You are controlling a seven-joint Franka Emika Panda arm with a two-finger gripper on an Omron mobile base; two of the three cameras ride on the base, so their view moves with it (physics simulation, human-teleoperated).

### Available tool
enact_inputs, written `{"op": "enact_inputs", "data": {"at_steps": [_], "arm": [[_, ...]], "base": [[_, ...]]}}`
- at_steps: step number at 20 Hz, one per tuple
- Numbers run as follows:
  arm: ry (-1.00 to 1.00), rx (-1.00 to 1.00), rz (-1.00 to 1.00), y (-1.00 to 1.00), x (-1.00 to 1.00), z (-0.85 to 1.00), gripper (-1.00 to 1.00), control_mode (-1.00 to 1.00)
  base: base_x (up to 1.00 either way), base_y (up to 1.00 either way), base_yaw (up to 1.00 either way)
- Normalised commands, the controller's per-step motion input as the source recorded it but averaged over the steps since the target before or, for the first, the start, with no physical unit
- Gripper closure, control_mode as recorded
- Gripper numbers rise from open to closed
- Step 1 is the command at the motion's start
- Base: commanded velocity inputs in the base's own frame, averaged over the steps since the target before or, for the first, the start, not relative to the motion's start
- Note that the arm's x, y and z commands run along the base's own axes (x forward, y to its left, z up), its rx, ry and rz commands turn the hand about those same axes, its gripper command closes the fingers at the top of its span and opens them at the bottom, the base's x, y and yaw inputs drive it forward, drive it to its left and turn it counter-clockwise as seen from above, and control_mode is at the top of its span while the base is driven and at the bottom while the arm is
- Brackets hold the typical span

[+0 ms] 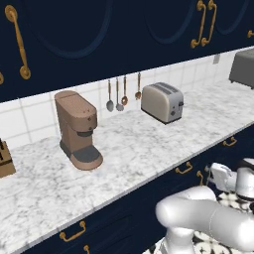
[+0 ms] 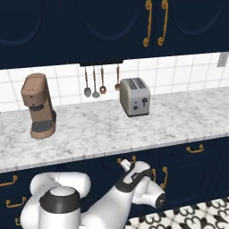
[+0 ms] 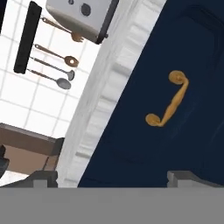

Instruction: Take a straw from the drawer in front and place it inside the glass cup on the dining counter.

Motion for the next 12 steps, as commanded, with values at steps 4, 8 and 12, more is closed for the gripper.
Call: {"op": "enact_inputs", "data": {"at_steps": [4, 8, 12], "arm": [[-0.01, 0.13, 0.11, 0.00, 0.51, -0.46, -1.00, -1.00], [-0.04, 0.14, 0.05, 0.00, 0.56, -0.36, -1.00, -1.00], [-0.13, 0.17, 0.00, 0.00, 0.41, -0.21, -1.00, -1.00]], "base": [[0.00, 0.00, 0.00], [0.00, 0.00, 0.00], [0.00, 0.00, 0.00]]}}
